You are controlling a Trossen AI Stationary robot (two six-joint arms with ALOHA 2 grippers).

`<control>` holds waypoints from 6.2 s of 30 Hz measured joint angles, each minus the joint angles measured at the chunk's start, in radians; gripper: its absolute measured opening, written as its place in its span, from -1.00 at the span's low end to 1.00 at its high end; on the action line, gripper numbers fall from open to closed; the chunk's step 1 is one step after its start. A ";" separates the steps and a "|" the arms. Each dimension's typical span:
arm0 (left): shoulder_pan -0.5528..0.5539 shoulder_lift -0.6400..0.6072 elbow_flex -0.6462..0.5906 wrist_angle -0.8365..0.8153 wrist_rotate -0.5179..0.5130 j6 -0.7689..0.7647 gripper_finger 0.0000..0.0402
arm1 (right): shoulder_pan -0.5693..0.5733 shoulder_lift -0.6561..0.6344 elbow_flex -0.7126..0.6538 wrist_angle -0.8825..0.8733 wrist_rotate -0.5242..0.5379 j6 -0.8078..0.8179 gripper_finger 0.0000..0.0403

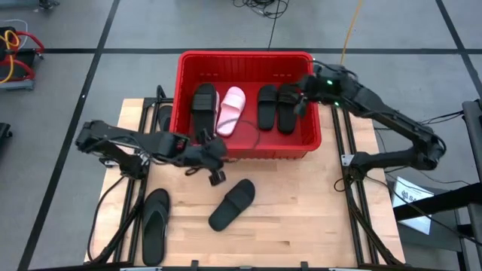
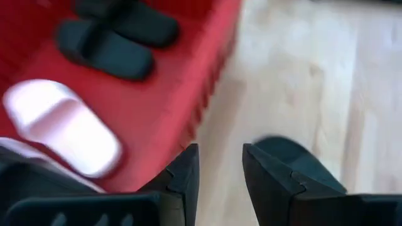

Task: Pick and place slides into bin
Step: Move the black slide to the top of the pink slide in the red bin

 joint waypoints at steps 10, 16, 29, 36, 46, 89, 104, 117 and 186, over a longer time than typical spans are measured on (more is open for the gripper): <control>0.094 -0.159 0.001 0.011 -0.227 0.000 -0.41 | -0.019 0.235 0.106 -0.082 0.025 -0.074 -0.29; 0.160 -0.213 0.001 0.006 -0.237 0.012 -0.41 | -0.069 0.323 0.149 -0.140 0.025 -0.086 -0.29; 0.285 -0.215 0.001 0.006 -0.236 0.034 -0.41 | -0.171 0.513 0.417 -0.331 0.025 -0.111 -0.29; 0.303 -0.215 0.001 0.006 -0.211 0.034 -0.41 | -0.169 0.589 0.445 -0.503 0.028 -0.153 -0.29; 0.302 -0.215 0.001 0.006 -0.210 0.050 -0.41 | -0.134 0.648 0.427 -0.501 0.076 -0.305 -0.29; 0.302 -0.215 0.001 0.005 -0.208 0.129 -0.41 | -0.114 0.669 0.053 0.046 0.218 -0.628 -0.29; 0.302 -0.215 0.001 0.005 -0.207 0.119 -0.41 | -0.116 0.668 -0.014 0.194 0.329 -0.650 -0.48; 0.302 -0.215 0.001 0.005 -0.207 0.117 -0.41 | -0.108 0.640 -0.031 0.245 0.427 -0.733 -0.98; 0.302 -0.215 0.000 0.005 -0.129 0.112 -0.41 | 0.204 0.883 0.268 0.679 0.367 -0.507 -0.99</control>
